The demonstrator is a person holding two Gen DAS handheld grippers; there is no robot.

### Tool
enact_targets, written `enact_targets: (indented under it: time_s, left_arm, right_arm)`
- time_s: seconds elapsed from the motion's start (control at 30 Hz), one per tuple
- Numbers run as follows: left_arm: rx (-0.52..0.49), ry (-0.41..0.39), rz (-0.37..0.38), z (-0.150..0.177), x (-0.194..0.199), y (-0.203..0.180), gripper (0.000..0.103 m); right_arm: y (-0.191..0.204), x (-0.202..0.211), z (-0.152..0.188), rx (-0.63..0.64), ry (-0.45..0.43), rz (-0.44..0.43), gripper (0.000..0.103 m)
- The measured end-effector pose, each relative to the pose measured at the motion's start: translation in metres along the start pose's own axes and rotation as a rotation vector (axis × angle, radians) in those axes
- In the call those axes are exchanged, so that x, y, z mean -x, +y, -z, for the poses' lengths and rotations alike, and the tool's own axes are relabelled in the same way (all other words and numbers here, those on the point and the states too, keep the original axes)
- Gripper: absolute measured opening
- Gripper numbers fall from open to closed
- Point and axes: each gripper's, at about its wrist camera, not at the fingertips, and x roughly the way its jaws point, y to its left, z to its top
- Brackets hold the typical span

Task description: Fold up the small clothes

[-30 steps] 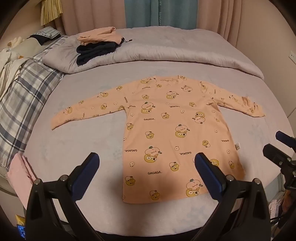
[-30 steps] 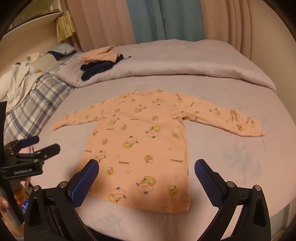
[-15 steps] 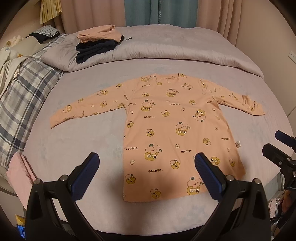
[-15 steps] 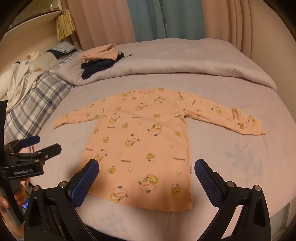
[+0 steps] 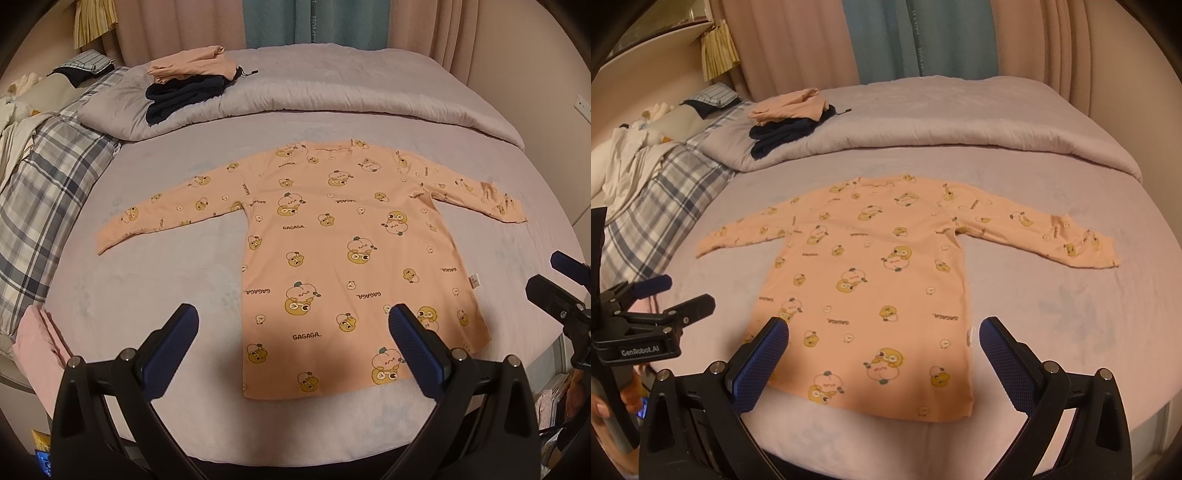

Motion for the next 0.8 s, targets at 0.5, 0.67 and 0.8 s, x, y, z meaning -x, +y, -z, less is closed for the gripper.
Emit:
enact_targets:
  time_s: [0.5,0.67,0.8]
  left_arm:
    - [0.001,0.005,-0.004,0.0003,-0.0018,-0.0030,0.103]
    - [0.002,0.005,-0.003,0.0004,-0.0020,-0.0021,0.103]
    - [0.000,0.007,-0.003,0.0007,-0.0019,-0.0012,0.103]
  right_arm:
    - [-0.0030,0.0009,-0.0002,-0.006,-0.005,0.010,0.102]
    - [-0.0043,0.0010,-0.0004,-0.004,-0.006,0.011,0.102]
    - [-0.0039,0.0009,-0.0002,-0.004,-0.005,0.011,0.102]
